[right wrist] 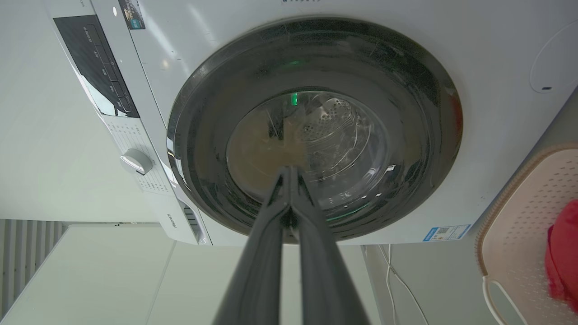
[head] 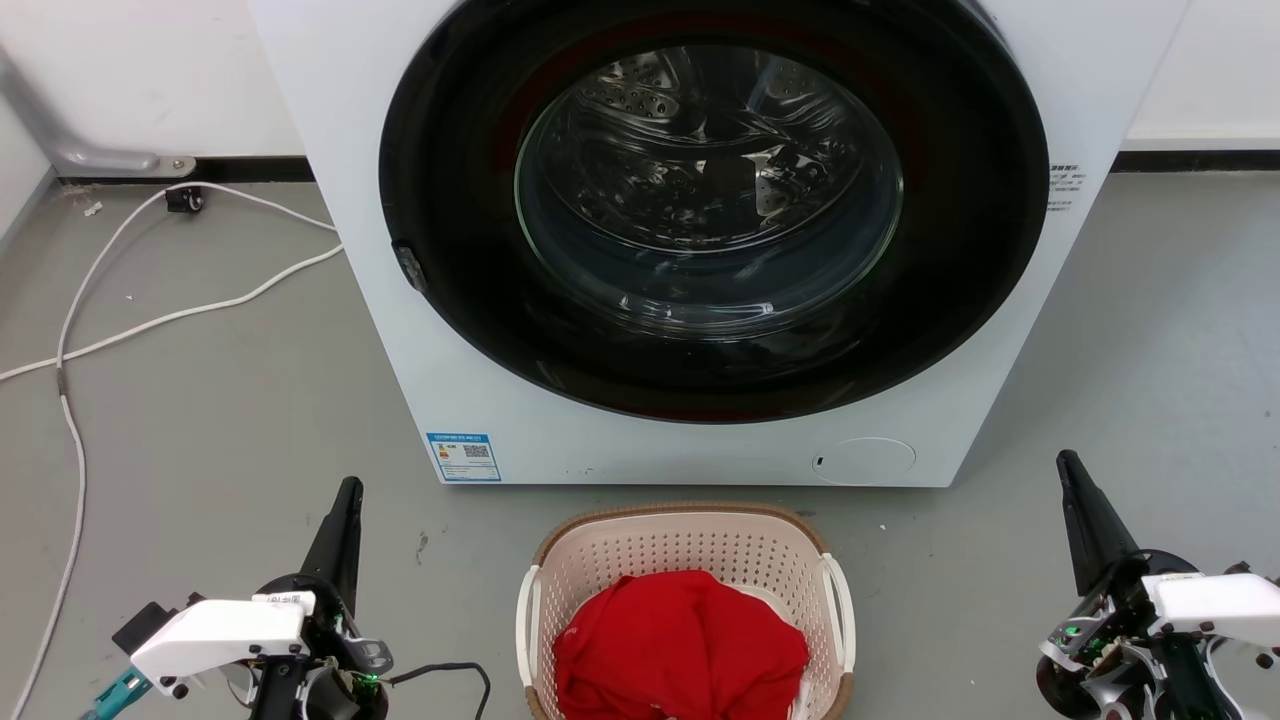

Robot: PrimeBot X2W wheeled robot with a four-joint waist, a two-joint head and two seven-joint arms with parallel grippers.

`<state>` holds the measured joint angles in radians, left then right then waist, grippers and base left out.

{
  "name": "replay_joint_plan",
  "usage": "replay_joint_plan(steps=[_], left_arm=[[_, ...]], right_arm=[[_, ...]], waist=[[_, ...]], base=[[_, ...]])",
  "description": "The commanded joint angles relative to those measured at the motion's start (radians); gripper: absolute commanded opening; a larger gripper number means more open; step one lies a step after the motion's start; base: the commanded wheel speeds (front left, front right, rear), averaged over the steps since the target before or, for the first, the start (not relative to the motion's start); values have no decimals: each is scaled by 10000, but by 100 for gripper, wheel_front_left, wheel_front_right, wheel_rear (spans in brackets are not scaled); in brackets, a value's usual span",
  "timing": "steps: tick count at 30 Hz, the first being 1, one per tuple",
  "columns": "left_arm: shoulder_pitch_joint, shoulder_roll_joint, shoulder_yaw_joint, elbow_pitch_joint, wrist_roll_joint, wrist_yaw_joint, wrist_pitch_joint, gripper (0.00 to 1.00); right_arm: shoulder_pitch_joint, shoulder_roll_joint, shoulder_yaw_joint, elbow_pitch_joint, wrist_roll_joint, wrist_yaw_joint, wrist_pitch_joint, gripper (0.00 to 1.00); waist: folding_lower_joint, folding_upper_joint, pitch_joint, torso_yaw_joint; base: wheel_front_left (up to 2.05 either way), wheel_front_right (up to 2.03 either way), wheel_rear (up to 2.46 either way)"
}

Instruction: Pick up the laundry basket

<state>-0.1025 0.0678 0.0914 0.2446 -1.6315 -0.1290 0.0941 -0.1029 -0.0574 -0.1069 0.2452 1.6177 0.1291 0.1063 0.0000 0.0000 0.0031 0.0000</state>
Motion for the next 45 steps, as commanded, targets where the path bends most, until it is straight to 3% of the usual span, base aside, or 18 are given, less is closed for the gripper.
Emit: replay_joint_plan(steps=[1, 20, 21, 34, 45], left_arm=[[-91, -9, 28, 14, 51, -32, 48, 0], [-97, -47, 77, 17, 101, -33, 76, 0], [-3, -38, 57, 2, 38, 0, 57, 100], [-87, -62, -567, -104, 426, 4, -482, 100], [-187, -7, -995, -373, 3094, -2, -961, 100]], right_arm=[[-114, 34, -19, 12, -77, 29, 38, 0], [-117, 46, -37, 14, -83, 29, 55, 0], [-1, 13, -19, 0, -29, 0, 11, 100], [159, -26, 407, -109, -600, 3, -540, 100], [195, -76, 517, -443, -3547, 5, -1035, 100]], waist=[[0, 0, 0, 0], [0, 0, 0, 0], [0, 0, 0, 0], [0, 0, 8, 8], [0, 0, 20, 9]], base=[[0, 0, 0], [0, 0, 0], [0, 0, 0], [0, 0, 0], [0, 0, 0]])
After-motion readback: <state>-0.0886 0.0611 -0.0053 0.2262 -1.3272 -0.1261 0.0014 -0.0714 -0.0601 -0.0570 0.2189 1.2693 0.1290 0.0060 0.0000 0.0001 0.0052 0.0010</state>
